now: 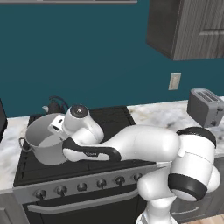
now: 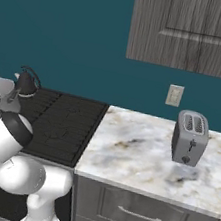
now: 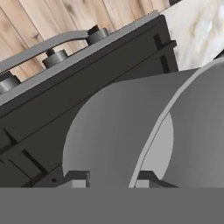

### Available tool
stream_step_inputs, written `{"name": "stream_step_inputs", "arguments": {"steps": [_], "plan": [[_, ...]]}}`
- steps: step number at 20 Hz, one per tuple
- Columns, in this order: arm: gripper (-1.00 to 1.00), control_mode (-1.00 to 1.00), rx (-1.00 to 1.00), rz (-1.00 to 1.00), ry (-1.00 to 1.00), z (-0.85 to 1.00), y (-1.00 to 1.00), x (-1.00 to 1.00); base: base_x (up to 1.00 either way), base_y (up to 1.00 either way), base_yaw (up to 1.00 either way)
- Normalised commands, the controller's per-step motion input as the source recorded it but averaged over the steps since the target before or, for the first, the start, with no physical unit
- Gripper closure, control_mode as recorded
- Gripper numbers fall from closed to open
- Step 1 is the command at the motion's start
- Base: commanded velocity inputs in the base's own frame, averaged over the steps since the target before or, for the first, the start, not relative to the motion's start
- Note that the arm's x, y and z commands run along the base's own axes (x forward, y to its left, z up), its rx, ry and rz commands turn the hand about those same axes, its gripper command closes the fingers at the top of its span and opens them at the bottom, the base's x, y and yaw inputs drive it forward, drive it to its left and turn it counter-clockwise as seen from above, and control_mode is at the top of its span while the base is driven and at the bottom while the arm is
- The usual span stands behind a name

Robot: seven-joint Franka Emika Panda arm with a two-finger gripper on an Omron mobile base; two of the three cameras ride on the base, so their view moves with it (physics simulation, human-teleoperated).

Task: Pick the kettle from the cabinet and place it on a stove burner. Then pick the pot from the counter and place it on another stove burner. Finally, turn both burners on.

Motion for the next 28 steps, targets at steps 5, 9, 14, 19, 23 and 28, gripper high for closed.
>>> {"name": "stream_step_inputs", "arguments": {"steps": [5,9,14,19,23,28], "plan": [[1.0,-1.0,0.02,0.02,0.0,-0.14,0.07,0.09,0.0,0.0,0.0],[1.0,-1.0,0.0,0.01,0.0,-0.13,0.09,0.09,0.0,0.0,0.0],[1.0,-1.0,0.0,0.01,0.0,-0.15,0.08,0.03,0.0,0.0,0.0],[1.0,-1.0,0.0,0.0,0.02,-0.22,0.01,0.0,0.0,0.0,0.0],[1.0,-1.0,0.0,0.0,0.04,-0.27,0.0,0.0,0.0,0.0,0.0],[1.0,-1.0,0.0,0.0,0.03,-0.36,0.0,0.0,0.0,0.0,0.0]]}}
